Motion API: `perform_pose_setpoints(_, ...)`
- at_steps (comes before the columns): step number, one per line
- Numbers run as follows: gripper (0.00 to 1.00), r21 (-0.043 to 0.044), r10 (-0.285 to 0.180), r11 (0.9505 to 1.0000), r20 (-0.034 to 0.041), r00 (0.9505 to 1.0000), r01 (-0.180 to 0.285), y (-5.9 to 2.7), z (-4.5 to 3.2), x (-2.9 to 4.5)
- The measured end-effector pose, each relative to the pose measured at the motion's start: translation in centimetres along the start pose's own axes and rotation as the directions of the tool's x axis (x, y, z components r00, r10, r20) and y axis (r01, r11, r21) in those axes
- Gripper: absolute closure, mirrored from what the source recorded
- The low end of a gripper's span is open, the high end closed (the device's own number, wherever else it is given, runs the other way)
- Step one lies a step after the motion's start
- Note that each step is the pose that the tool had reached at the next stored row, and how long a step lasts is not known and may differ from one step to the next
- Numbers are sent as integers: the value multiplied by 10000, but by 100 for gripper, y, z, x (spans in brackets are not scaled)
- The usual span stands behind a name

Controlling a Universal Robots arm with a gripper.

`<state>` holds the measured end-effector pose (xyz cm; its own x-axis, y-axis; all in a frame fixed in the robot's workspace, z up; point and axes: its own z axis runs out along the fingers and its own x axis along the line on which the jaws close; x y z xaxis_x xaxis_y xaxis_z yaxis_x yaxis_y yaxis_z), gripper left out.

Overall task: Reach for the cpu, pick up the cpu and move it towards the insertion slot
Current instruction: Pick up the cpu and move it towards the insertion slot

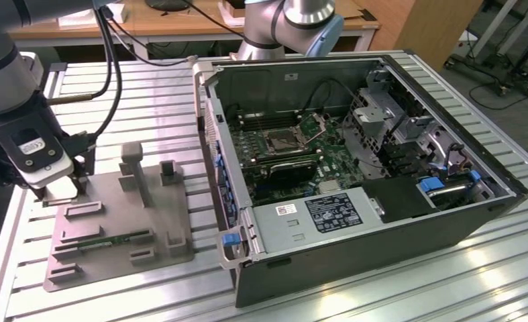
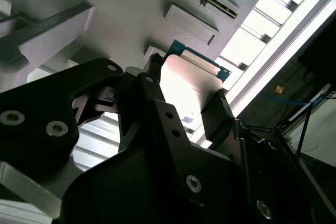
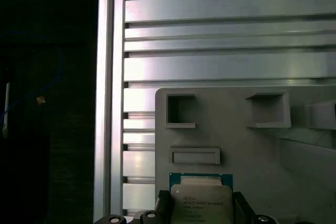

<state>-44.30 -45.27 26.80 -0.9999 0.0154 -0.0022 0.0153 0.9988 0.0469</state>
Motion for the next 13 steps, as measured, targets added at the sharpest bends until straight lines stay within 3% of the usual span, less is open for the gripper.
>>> perform_pose_setpoints(13, 45, 0, 0, 10000, 0, 10000, 0, 2, -40, 0)
